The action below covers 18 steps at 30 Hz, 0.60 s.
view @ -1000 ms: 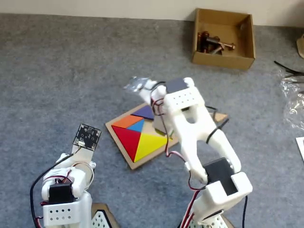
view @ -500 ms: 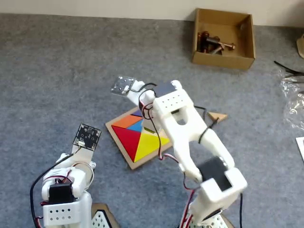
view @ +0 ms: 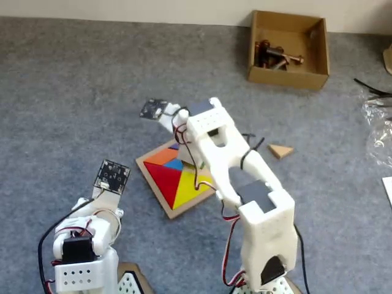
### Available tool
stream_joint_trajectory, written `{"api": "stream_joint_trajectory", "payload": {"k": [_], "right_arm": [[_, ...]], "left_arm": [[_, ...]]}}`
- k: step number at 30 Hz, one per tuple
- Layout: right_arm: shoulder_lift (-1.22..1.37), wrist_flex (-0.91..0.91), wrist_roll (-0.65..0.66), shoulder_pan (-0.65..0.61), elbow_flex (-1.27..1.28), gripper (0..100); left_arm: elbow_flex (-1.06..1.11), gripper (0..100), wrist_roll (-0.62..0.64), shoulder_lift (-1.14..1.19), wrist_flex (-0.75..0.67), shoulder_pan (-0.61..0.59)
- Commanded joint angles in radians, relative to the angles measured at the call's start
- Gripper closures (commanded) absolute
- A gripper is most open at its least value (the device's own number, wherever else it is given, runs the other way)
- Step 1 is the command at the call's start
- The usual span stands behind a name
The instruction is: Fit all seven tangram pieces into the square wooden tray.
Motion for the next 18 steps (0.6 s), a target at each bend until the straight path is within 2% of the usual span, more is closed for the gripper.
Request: {"api": "stream_joint_trajectory", "payload": {"k": [1,12,18], "right_arm": [[-0.016,0.05,0.061,-0.033,-0.056,91.0],[-0.015,0.076,0.084,-0.045,-0.05,90.9],[-0.015,0.071,0.124,-0.048,-0.05,86.8]], "left_arm": [[0.021,99,0.011,-0.008,0.008,-0.004],[0.021,99,0.011,-0.008,0.008,-0.004],[0.021,99,0.011,-0.008,0.008,-0.004]]}}
